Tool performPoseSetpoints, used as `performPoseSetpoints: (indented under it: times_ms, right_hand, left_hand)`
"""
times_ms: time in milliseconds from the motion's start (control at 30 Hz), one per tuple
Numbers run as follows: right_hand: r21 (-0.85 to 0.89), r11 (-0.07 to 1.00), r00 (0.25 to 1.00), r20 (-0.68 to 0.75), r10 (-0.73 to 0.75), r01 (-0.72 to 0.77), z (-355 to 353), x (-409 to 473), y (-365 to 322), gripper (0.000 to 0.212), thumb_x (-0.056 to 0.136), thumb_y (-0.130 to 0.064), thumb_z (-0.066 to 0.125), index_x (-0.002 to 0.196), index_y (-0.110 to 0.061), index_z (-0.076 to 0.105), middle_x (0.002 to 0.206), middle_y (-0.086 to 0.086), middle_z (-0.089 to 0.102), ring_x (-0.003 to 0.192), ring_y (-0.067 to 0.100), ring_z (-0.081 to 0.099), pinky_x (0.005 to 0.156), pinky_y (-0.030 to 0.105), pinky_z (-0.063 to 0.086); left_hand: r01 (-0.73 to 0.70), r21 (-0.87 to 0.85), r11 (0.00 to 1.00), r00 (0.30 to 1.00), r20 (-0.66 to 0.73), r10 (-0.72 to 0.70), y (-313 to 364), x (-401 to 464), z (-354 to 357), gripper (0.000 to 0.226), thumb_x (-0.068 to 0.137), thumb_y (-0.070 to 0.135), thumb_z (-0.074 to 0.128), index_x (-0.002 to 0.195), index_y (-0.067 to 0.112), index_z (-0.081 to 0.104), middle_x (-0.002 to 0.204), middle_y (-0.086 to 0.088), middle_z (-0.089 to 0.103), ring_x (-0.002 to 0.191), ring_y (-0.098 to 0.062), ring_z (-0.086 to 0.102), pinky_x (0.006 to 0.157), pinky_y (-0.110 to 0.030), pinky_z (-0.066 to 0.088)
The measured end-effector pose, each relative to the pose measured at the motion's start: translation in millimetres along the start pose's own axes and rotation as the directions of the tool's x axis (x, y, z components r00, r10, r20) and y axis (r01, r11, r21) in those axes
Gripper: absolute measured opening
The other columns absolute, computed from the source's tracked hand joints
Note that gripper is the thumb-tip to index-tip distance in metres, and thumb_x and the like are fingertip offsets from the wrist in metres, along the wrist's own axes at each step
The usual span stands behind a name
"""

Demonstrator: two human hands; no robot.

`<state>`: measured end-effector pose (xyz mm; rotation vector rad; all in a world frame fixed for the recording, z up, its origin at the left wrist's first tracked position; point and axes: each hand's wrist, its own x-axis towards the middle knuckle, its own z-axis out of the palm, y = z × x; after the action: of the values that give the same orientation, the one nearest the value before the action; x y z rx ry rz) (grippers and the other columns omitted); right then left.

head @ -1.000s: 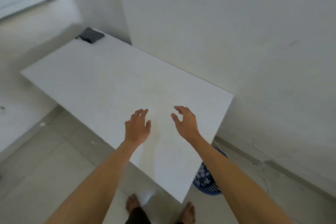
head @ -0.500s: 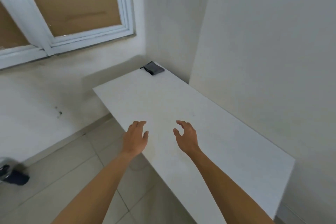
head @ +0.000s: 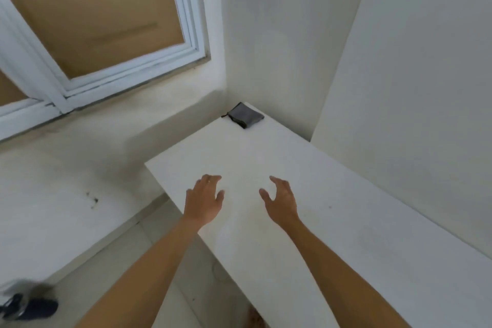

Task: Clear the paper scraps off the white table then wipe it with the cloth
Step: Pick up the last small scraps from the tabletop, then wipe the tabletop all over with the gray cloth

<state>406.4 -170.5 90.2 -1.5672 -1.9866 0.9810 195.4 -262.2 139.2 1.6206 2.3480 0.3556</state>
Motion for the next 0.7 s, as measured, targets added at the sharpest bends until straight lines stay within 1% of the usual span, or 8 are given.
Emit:
performPoseSetpoints:
  times_ms: [100, 133, 200, 333, 433, 500, 600, 700]
  right_hand:
    - [-0.049, 0.999, 0.999, 0.029, 0.016, -0.014, 7.3, 50.2, -4.3, 0.059, 0.1, -0.045, 0.059, 0.151, -0.019, 0.044, 0.148, 0.001, 0.045, 0.136, 0.022, 0.05, 0.111, 0.044, 0.042]
    - [-0.045, 0.998, 0.999, 0.031, 0.036, -0.035, 8.2, 68.3, -6.0, 0.06, 0.1, -0.046, 0.058, 0.151, -0.02, 0.043, 0.149, 0.001, 0.044, 0.136, 0.022, 0.05, 0.111, 0.045, 0.042]
    - [-0.056, 0.996, 0.997, 0.033, 0.076, -0.074, 13.4, 100.3, -5.9, 0.064, 0.1, -0.048, 0.058, 0.154, -0.021, 0.039, 0.15, 0.001, 0.043, 0.137, 0.023, 0.049, 0.112, 0.047, 0.041]
    - [-0.083, 0.99, 0.993, 0.017, 0.12, -0.118, 30.7, 172.9, -0.5, 0.074, 0.098, -0.056, 0.055, 0.158, -0.023, 0.029, 0.155, 0.003, 0.039, 0.14, 0.026, 0.046, 0.113, 0.05, 0.039]
    - [-0.113, 0.979, 0.985, -0.055, 0.161, -0.167, 47.9, 227.6, 7.4, 0.078, 0.098, -0.063, 0.049, 0.161, -0.025, 0.022, 0.161, 0.004, 0.032, 0.145, 0.027, 0.038, 0.116, 0.053, 0.034]
    - [-0.153, 0.962, 0.971, -0.107, 0.213, -0.227, 57.4, 260.1, 11.0, 0.08, 0.097, -0.068, 0.042, 0.162, -0.027, 0.021, 0.165, 0.002, 0.025, 0.15, 0.026, 0.031, 0.119, 0.053, 0.028]
    - [-0.233, 0.921, 0.943, -0.194, 0.269, -0.311, 70.5, 300.6, 20.5, 0.083, 0.094, -0.076, 0.032, 0.162, -0.029, 0.019, 0.169, 0.0, 0.017, 0.155, 0.026, 0.02, 0.124, 0.052, 0.02]
    - [-0.331, 0.878, 0.927, -0.268, 0.263, -0.345, 83.5, 325.4, 31.7, 0.084, 0.095, -0.077, 0.031, 0.163, -0.03, 0.013, 0.171, -0.001, 0.01, 0.158, 0.024, 0.011, 0.126, 0.051, 0.01]
  left_hand:
    - [-0.025, 0.038, 0.999, 1.0, -0.001, 0.025, -14.7, 58.2, -9.8, 0.042, 0.102, 0.031, 0.048, 0.143, 0.023, 0.047, 0.143, -0.001, 0.049, 0.128, -0.024, 0.05, 0.099, -0.047, 0.042]
    - [-0.009, 0.011, 1.0, 1.0, 0.004, 0.009, -17.2, 76.8, -12.2, 0.042, 0.102, 0.031, 0.049, 0.143, 0.022, 0.047, 0.143, -0.001, 0.049, 0.128, -0.024, 0.05, 0.1, -0.048, 0.042]
    - [0.006, -0.014, 1.0, 0.999, 0.034, -0.006, -21.0, 108.6, -11.8, 0.042, 0.102, 0.03, 0.049, 0.143, 0.021, 0.047, 0.142, -0.003, 0.05, 0.128, -0.025, 0.05, 0.101, -0.049, 0.042]
    - [-0.049, 0.014, 0.999, 0.993, 0.109, 0.047, -30.9, 184.9, 1.1, 0.043, 0.102, 0.032, 0.047, 0.144, 0.024, 0.044, 0.144, 0.0, 0.047, 0.13, -0.021, 0.048, 0.102, -0.044, 0.042]
    - [-0.105, 0.015, 0.994, 0.98, 0.169, 0.102, -41.6, 248.9, 18.9, 0.043, 0.102, 0.032, 0.046, 0.145, 0.025, 0.042, 0.146, 0.002, 0.044, 0.132, -0.02, 0.046, 0.102, -0.042, 0.04]
    - [-0.136, -0.017, 0.991, 0.972, 0.193, 0.137, -46.5, 294.3, 28.8, 0.042, 0.102, 0.03, 0.046, 0.144, 0.024, 0.044, 0.144, 0.001, 0.046, 0.131, -0.02, 0.046, 0.101, -0.041, 0.041]
    - [-0.148, -0.07, 0.986, 0.971, 0.179, 0.159, -47.0, 361.7, 45.3, 0.038, 0.101, 0.026, 0.049, 0.139, 0.018, 0.049, 0.136, -0.002, 0.05, 0.125, -0.022, 0.05, 0.099, -0.041, 0.044]
    - [-0.183, -0.169, 0.969, 0.969, 0.136, 0.207, -40.3, 418.0, 66.7, 0.035, 0.099, 0.018, 0.053, 0.133, 0.011, 0.054, 0.129, -0.007, 0.053, 0.12, -0.025, 0.052, 0.097, -0.04, 0.047]
